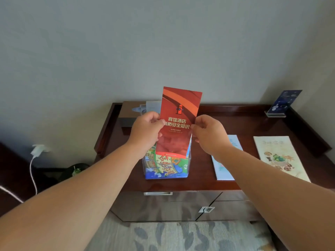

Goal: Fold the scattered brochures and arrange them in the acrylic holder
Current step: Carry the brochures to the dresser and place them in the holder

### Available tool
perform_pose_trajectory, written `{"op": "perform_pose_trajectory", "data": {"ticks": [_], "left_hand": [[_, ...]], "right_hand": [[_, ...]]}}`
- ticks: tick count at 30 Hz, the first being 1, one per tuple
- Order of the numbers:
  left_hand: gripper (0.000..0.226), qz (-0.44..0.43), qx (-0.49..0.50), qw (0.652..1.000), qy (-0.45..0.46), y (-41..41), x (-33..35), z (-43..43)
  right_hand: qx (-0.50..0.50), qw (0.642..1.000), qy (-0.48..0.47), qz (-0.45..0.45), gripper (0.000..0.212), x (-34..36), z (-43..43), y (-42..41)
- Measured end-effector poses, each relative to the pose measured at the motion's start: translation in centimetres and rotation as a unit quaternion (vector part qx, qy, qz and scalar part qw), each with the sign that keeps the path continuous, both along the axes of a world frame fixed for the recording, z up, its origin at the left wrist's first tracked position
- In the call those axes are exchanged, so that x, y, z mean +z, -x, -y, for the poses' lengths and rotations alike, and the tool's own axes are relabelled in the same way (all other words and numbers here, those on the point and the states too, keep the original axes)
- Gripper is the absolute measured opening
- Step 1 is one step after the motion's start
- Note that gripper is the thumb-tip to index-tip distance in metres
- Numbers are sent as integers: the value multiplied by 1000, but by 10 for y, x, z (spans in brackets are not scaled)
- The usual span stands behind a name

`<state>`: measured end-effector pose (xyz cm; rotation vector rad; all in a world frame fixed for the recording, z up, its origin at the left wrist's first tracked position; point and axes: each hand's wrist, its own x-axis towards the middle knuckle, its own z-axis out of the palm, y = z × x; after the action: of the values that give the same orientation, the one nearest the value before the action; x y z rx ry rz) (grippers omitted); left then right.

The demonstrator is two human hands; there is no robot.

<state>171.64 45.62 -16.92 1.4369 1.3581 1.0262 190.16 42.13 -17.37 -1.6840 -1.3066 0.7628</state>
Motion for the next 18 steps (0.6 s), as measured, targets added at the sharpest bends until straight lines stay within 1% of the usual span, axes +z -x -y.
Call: {"op": "perform_pose_trajectory", "data": {"ticks": [3, 6, 7, 9, 11, 14, 18], "left_hand": [[4, 16, 25, 1000, 10, 11, -11, 4], [4, 30, 33, 999, 19, 15, -23, 9], [5, 33, 35, 999, 18, 15, -26, 10], [6, 36, 39, 998, 18, 15, -32, 11], [8, 37, 44, 998, 21, 15, -37, 12], [9, 28, 53, 998, 30, 18, -45, 13], [12, -11, 69, 997, 36, 21, -58, 17]], "right_hand": [[7, 999, 1, 38, 8, -11, -7, 8], [12, 997, 3, 78, 14, -20, -10, 10], [15, 996, 2, 87, 13, -22, -12, 10], [23, 996, 0, 91, 7, -27, -14, 10], [31, 996, 2, 86, 6, -31, -15, 10], [40, 994, 7, 97, 8, -37, -15, 12], [41, 985, 29, 163, 12, -47, -13, 14]]}}
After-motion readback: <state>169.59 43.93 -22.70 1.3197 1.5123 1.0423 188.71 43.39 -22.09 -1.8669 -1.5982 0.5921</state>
